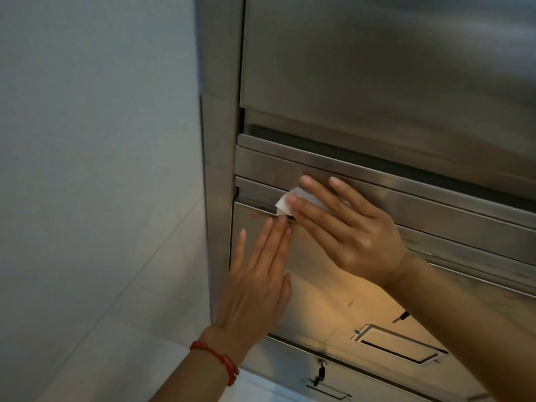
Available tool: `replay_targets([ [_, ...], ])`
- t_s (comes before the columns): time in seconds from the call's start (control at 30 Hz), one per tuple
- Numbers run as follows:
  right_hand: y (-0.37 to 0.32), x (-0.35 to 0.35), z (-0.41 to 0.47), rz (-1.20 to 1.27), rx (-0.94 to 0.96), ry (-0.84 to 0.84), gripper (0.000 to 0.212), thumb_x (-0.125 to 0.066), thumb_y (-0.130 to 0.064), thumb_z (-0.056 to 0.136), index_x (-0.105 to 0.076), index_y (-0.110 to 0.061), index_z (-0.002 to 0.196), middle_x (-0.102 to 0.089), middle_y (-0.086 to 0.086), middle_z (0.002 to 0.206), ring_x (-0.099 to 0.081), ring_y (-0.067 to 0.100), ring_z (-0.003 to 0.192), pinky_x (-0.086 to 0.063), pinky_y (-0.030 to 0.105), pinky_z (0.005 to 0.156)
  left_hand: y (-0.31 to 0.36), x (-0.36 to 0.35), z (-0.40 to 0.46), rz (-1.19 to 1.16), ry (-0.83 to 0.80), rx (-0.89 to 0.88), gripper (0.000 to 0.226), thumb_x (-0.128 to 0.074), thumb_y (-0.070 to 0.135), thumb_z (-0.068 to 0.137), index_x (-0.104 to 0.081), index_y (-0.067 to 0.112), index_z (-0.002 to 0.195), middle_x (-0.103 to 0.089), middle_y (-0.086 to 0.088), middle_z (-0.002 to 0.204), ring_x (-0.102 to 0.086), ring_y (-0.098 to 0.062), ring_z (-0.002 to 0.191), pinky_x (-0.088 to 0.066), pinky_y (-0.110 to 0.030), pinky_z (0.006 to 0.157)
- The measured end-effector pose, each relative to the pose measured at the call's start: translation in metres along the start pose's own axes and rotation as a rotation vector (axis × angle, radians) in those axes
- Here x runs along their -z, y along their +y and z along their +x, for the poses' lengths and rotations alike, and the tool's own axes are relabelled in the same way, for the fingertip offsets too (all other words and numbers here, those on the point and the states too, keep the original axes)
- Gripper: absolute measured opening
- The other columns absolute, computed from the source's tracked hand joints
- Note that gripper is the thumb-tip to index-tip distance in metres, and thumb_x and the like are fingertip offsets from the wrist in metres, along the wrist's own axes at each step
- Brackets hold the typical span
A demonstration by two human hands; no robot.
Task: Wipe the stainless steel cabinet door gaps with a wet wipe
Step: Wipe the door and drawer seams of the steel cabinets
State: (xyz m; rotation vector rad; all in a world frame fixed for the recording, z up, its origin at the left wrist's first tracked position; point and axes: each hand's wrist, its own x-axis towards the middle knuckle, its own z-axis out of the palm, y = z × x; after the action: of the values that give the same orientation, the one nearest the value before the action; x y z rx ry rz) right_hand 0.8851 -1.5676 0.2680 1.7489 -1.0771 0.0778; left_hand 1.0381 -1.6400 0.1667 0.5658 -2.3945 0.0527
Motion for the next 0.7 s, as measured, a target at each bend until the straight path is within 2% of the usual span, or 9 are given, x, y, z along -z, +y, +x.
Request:
replay_targets([
  [0.33,0.005,0.006,-0.019,0.008,0.007,-0.021,0.029,-0.047,-0.003,0.094,-0.065,-0.001,0.116,-0.058,0.017,0.126,-0.052,0.031,0.121,-0.038,0.047,0.104,0.011,-0.004,0.001,0.007,0.004,0.003,0.062,-0.038,0.025,0.084,-0.032,-0.002,0.14,-0.032,-0.019,0.147,-0.029,-0.031,0.136,-0.031,-0.06,0.104],
  [0.43,0.007,0.009,-0.022,0.0,0.007,-0.017,0.028,-0.046,-0.003,0.095,-0.066,-0.001,0.115,-0.058,0.018,0.125,-0.052,0.031,0.12,-0.038,0.046,0.103,0.014,-0.006,0.002,0.011,0.018,0.002,0.063,-0.039,0.025,0.084,-0.027,-0.001,0.141,-0.031,-0.019,0.147,-0.027,-0.029,0.137,-0.027,-0.059,0.105],
  [0.57,0.007,0.009,-0.022,0.019,-0.001,-0.01,0.027,-0.05,-0.004,0.093,-0.067,-0.001,0.114,-0.059,0.017,0.125,-0.053,0.031,0.12,-0.038,0.045,0.104,0.021,-0.007,0.003,-0.006,0.027,0.009,0.061,-0.039,0.023,0.083,-0.034,-0.003,0.138,-0.035,-0.02,0.145,-0.032,-0.032,0.134,-0.031,-0.062,0.102],
  [0.7,0.011,0.014,-0.032,-0.013,0.0,-0.014,0.028,-0.049,-0.004,0.093,-0.066,-0.002,0.116,-0.057,0.017,0.126,-0.052,0.03,0.121,-0.038,0.043,0.104,0.025,-0.007,0.004,-0.015,0.025,-0.009,0.062,-0.039,0.024,0.084,-0.032,-0.002,0.14,-0.032,-0.019,0.147,-0.03,-0.029,0.136,-0.031,-0.06,0.103],
])
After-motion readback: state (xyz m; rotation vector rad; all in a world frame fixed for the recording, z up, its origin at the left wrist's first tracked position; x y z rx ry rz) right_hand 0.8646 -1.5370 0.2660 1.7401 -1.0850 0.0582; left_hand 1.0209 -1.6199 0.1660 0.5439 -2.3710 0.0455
